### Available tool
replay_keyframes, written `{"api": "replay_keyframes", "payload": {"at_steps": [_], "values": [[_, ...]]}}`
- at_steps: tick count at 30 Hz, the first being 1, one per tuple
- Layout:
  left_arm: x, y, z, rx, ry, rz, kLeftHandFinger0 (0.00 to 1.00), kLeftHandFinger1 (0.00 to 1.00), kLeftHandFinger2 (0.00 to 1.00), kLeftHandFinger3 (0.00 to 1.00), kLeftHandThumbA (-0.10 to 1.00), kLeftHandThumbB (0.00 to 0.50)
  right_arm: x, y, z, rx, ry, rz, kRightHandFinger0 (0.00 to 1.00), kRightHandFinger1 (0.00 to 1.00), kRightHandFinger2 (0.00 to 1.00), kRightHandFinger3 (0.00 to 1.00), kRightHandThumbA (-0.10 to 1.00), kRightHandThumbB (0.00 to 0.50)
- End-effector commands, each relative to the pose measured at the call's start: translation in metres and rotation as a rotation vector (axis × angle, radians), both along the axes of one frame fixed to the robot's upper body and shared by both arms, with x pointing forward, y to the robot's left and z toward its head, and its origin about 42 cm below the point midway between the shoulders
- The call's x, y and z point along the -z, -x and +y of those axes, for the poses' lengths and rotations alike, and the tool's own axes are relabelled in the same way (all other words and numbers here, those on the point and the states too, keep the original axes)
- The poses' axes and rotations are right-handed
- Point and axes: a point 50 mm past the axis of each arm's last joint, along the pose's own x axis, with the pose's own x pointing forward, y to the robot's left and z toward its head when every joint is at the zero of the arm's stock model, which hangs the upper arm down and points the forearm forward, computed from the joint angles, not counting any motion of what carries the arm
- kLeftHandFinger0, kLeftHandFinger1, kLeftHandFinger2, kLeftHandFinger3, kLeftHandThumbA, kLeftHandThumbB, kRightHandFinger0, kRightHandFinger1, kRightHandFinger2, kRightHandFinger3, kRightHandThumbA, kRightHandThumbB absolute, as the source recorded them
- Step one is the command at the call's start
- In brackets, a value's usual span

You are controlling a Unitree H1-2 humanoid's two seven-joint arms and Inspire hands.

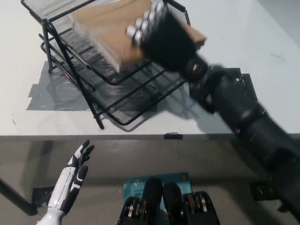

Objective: A person hands a notebook to the robot and the robot grabs it with its right hand and places it in the file tray kept in the centre of the desk infront of it.

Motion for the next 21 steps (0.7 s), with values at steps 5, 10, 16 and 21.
{"api": "replay_keyframes", "payload": {"at_steps": [5, 10, 16, 21], "values": [[-0.014, -0.007, -0.003, 0.020, -0.014, -0.051, 1.00, 1.00, 0.98, 1.00, 1.00, 0.318, 0.025, 0.007, 0.011, -0.022, 0.042, -0.075, 0.00, 0.00, 0.00, 0.00, 0.47, 0.000], [-0.014, -0.007, -0.003, 0.021, -0.021, -0.055, 1.00, 1.00, 0.96, 1.00, 1.00, 0.316, 0.043, 0.014, 0.012, -0.041, 0.137, -0.101, 0.00, 0.00, 0.00, 0.00, 0.44, 0.000], [-0.015, -0.009, -0.003, 0.025, -0.025, -0.054, 1.00, 1.00, 0.94, 1.00, 1.00, 0.320, 0.043, 0.013, 0.009, -0.057, 0.179, -0.104, 0.00, 0.00, 0.00, 0.02, 0.48, 0.016], [-0.015, -0.011, -0.004, 0.029, -0.025, -0.049, 1.00, 1.00, 0.94, 1.00, 1.00, 0.327, 0.033, 0.009, 0.009, -0.053, 0.158, -0.111, 0.00, 0.00, 0.00, 0.01, 0.55, 0.057]]}}
